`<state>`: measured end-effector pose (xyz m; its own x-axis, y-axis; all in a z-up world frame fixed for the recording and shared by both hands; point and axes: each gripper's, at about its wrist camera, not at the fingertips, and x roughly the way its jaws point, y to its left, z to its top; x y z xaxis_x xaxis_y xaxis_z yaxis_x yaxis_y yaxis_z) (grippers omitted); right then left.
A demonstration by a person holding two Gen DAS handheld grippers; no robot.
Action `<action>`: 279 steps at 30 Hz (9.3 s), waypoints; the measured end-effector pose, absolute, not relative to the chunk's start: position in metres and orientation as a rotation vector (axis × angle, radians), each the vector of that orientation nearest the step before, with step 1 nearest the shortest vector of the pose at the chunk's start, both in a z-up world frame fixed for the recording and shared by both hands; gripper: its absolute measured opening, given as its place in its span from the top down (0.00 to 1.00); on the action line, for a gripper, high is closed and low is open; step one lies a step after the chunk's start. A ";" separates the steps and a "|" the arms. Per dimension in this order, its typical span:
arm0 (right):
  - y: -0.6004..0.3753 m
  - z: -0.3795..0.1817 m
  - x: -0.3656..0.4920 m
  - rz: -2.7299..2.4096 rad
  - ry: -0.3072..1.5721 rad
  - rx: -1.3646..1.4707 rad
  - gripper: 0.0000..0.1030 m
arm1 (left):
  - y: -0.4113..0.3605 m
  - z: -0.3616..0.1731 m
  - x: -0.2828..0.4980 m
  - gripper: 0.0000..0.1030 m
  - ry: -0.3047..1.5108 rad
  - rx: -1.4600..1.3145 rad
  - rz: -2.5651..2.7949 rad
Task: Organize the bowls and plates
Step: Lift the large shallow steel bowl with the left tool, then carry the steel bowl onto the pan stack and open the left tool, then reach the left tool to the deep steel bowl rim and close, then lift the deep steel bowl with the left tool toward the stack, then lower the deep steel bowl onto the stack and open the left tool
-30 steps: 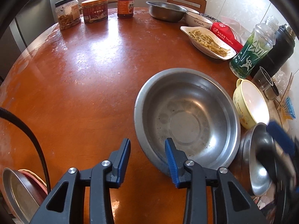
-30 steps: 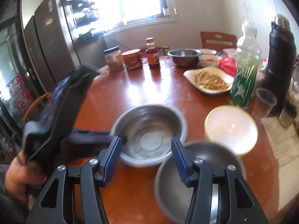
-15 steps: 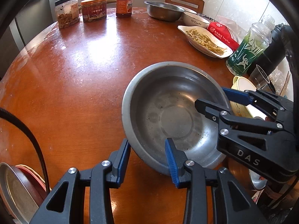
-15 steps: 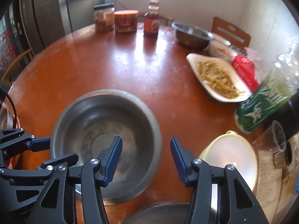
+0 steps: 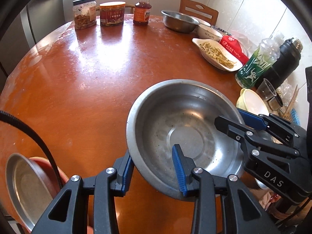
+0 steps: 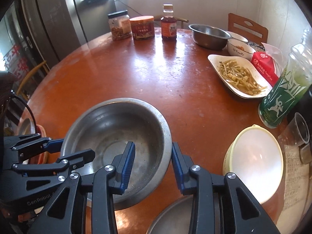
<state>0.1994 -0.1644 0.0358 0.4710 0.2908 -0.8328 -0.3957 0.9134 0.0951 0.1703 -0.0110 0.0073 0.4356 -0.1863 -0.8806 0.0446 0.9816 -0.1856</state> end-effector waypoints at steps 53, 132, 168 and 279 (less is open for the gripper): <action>-0.179 0.020 0.048 0.409 0.936 -0.019 0.61 | -0.027 -0.007 0.069 0.62 1.058 -0.001 -0.179; -0.232 0.062 0.011 0.346 0.750 0.111 0.45 | -0.046 0.030 0.044 0.61 0.917 0.006 -0.135; -0.303 0.045 0.068 0.157 0.837 0.164 0.45 | -0.135 0.036 0.134 0.60 0.962 0.089 -0.275; -0.185 0.034 0.067 0.386 0.989 0.140 0.69 | -0.042 0.012 0.100 0.63 1.091 -0.066 -0.255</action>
